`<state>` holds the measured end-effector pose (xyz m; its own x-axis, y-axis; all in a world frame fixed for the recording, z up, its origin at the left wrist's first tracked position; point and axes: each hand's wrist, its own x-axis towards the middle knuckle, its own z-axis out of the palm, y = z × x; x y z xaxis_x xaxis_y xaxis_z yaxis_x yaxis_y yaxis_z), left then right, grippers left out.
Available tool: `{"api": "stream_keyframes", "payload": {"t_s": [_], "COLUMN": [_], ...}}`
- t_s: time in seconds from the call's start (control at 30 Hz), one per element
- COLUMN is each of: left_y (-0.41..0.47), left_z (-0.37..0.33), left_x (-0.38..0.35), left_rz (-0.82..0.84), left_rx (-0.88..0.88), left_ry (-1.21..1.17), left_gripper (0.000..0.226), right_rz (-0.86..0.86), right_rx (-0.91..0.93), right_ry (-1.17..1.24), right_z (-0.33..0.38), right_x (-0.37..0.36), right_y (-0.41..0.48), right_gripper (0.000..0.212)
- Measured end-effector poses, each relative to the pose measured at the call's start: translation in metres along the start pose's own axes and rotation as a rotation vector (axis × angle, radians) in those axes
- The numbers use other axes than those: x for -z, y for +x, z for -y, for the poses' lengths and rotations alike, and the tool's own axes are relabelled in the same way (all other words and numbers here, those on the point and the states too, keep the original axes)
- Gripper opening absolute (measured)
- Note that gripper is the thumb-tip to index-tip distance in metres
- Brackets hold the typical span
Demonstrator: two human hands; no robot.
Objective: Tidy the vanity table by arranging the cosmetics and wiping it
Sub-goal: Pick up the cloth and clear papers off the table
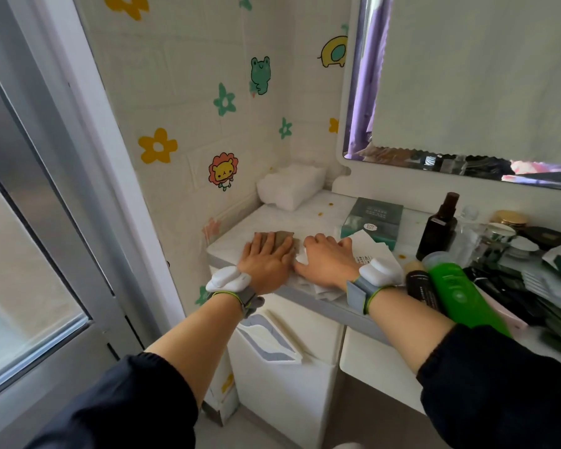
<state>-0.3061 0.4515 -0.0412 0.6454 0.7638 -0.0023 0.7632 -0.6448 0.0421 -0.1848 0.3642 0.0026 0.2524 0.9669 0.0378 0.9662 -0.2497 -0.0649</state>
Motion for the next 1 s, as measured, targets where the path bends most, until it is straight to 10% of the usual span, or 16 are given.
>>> {"api": "stream_keyframes", "payload": {"t_s": [0.47, 0.8, 1.0], "left_y": [0.042, 0.096, 0.082], "left_z": [0.016, -0.015, 0.001], "left_x": [0.008, 0.013, 0.010], "left_rz": [0.047, 0.118, 0.085], "left_rx": [0.090, -0.311, -0.062], "left_ry": [-0.064, 0.075, -0.095], "left_gripper": [0.052, 0.060, 0.052], "right_rz": [0.028, -0.002, 0.012], "right_rx": [-0.053, -0.047, -0.022], "right_ry": [0.111, 0.073, -0.023], "right_z": [-0.019, -0.027, -0.029], "right_x": [0.009, 0.014, 0.007], "right_y": [0.021, 0.023, 0.022], "right_gripper": [0.043, 0.033, 0.028]}}
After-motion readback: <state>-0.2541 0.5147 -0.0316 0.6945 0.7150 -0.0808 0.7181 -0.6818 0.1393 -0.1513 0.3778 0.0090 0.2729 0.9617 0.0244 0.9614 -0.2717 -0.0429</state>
